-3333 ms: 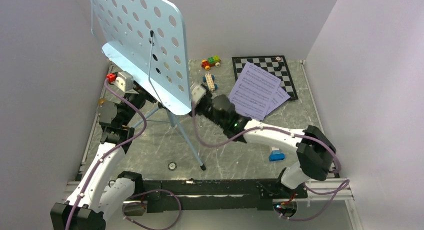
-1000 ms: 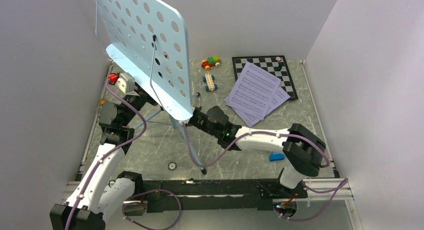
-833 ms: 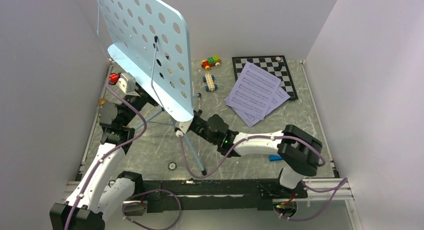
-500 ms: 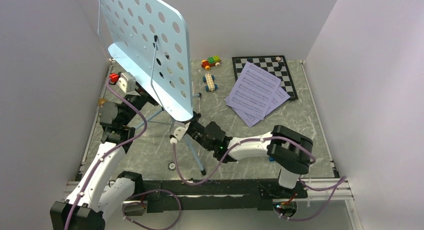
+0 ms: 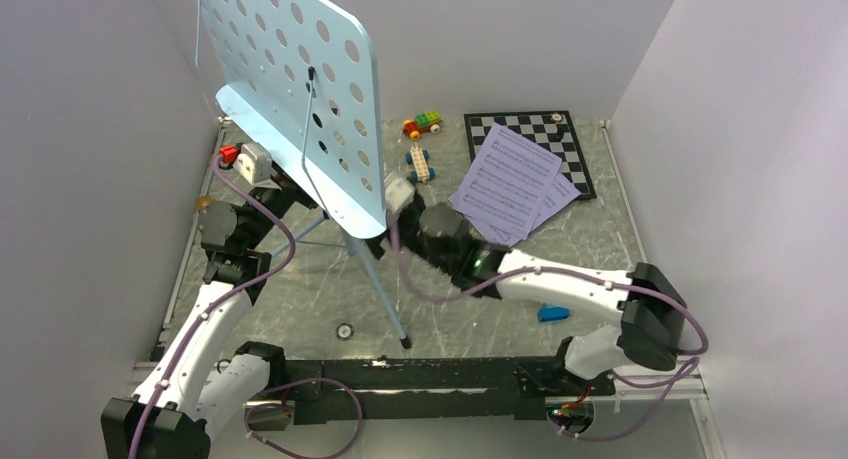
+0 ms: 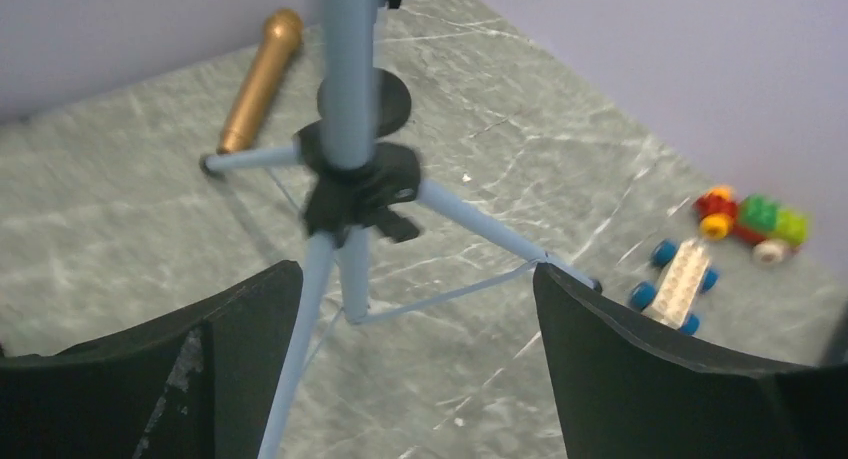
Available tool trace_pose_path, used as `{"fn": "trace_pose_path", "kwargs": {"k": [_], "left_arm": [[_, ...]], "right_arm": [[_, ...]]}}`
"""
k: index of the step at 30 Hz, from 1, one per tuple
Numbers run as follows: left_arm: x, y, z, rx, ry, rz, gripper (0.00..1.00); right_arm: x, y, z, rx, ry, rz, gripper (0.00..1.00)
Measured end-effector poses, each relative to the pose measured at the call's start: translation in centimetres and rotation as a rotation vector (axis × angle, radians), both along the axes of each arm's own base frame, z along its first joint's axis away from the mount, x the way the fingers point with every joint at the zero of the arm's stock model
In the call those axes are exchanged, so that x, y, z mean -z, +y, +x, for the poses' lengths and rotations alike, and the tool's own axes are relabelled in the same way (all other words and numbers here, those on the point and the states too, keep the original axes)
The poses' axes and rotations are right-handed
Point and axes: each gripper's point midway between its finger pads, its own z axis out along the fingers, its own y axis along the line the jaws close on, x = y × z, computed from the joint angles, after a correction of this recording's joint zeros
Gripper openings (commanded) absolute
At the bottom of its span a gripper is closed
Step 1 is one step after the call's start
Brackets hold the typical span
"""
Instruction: Pack up the instrument practice props
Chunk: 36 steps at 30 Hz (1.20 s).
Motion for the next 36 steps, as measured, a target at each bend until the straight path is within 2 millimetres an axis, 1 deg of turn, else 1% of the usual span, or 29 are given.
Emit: {"fn": "trace_pose_path", "kwargs": {"k": [1,2,4,5,6,8,10,11,13,16,20,23,26,30,32,36], "left_arm": [[0.0,0.0,0.0,0.000,0.000,0.000,0.00],[0.0,0.0,0.0,0.000,0.000,0.000,0.00],[0.0,0.0,0.0,-0.001,0.000,0.000,0.00],[-0.1,0.0,-0.1,-0.002,-0.001,-0.001,0.00],[-0.2,0.1,-0.2,-0.004,-0.004,-0.001,0.00],[-0.2,0.2,-0.3,-0.009,-0.005,-0.002,0.00],[-0.3,0.2,-0.3,-0.016,-0.007,0.001,0.00],[-0.3,0.2,-0.4,-0.020,-0.008,0.002,0.00],[-0.3,0.2,-0.5,-0.026,-0.012,0.003,0.00],[-0.3,0.2,-0.7,-0.035,-0.016,0.008,0.00],[-0.2,0.2,-0.6,-0.045,-0.019,0.014,0.00],[-0.2,0.2,-0.7,-0.053,-0.023,0.019,0.00],[-0.2,0.2,-0.6,-0.057,-0.026,0.023,0.00],[-0.2,0.2,-0.7,-0.059,-0.027,0.024,0.00],[-0.2,0.2,-0.7,-0.059,-0.027,0.024,0.00],[-0.2,0.3,-0.7,-0.061,-0.027,0.026,0.00]], "right_arm": [[-0.4,-0.4,0.5,-0.001,0.083,0.057,0.98],[-0.9,-1.1,1.3,0.005,0.167,0.121,1.00],[-1.8,-2.2,2.9,0.009,0.311,0.236,1.00],[-2.4,-2.9,3.9,0.003,0.417,0.317,1.00],[-2.6,-3.2,4.5,0.000,0.479,0.364,1.00],[-2.9,-3.6,5.4,-0.027,0.658,0.475,0.98],[-2.6,-2.9,5.2,-0.064,0.801,0.530,0.95],[-2.1,-2.3,4.8,-0.090,0.887,0.548,0.94],[-1.1,-0.9,3.7,-0.136,1.047,0.566,0.90],[0.7,1.0,2.7,-0.166,1.245,0.570,0.84],[2.3,2.1,2.1,-0.156,1.403,0.579,0.73],[3.0,2.4,1.9,-0.145,1.478,0.592,0.61],[3.0,2.7,1.9,-0.144,1.515,0.615,0.53],[2.2,2.9,2.1,-0.160,1.524,0.650,0.46],[2.0,3.0,2.1,-0.164,1.527,0.659,0.39],[2.6,3.2,2.1,-0.156,1.557,0.655,0.27]]}}
